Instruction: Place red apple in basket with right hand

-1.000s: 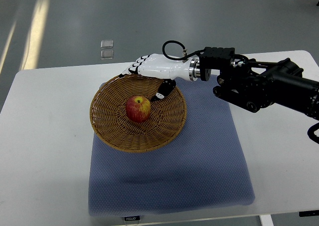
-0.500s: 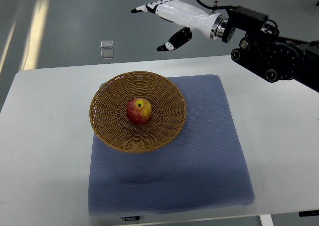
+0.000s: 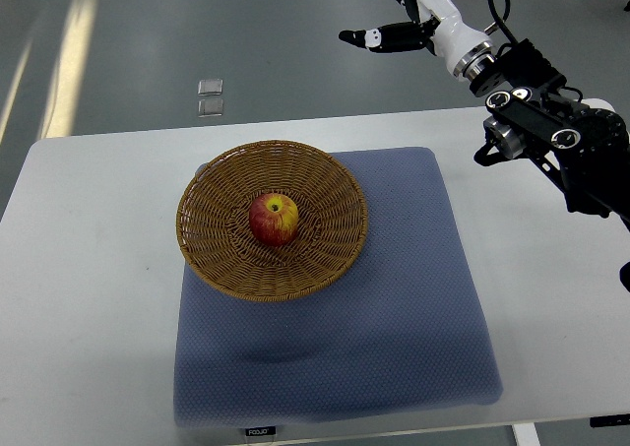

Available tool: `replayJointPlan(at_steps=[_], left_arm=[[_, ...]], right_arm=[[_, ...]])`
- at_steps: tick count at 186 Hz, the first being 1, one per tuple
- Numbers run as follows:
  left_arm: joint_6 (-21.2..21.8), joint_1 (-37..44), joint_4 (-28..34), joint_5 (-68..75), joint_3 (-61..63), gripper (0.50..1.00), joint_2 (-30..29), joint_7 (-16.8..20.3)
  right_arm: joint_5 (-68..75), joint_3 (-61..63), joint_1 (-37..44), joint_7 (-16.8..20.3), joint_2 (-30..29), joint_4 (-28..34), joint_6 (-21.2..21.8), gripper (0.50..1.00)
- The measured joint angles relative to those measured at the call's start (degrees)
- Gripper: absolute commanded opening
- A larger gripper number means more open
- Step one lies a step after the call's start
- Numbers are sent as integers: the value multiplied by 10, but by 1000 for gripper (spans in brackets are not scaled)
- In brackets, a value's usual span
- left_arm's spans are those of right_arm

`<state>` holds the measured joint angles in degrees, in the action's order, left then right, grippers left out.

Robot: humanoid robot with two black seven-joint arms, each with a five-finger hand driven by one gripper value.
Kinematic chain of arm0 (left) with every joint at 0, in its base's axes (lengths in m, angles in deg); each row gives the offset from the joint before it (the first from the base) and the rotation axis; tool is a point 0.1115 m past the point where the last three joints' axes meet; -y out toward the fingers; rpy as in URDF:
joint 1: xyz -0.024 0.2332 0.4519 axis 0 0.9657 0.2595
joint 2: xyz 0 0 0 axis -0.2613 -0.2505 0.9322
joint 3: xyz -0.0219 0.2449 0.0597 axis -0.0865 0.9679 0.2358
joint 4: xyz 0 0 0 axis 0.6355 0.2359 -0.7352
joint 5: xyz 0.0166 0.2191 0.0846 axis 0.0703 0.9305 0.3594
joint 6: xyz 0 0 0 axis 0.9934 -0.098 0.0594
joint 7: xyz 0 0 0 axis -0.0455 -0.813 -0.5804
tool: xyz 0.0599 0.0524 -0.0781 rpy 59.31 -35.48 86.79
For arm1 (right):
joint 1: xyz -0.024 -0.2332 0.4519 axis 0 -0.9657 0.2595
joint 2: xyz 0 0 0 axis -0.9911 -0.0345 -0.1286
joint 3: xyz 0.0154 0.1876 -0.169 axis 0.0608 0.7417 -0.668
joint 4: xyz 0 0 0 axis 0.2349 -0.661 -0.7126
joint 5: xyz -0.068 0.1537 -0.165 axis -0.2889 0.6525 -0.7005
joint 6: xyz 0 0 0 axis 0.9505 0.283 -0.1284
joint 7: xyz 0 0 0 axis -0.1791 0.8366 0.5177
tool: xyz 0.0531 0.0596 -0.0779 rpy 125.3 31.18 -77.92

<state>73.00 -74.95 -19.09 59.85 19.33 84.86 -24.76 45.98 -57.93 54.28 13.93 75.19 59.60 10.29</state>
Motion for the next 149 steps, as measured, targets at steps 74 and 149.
replayJointPlan(at_steps=[74, 149], left_arm=[[0, 0, 1, 0, 0, 1000, 0, 0], [0, 0, 1, 0, 0, 1000, 0, 0]], right_arm=[[313, 1, -36, 131, -4, -22, 15, 919], [370, 21, -73, 139, -3, -31, 136, 921]])
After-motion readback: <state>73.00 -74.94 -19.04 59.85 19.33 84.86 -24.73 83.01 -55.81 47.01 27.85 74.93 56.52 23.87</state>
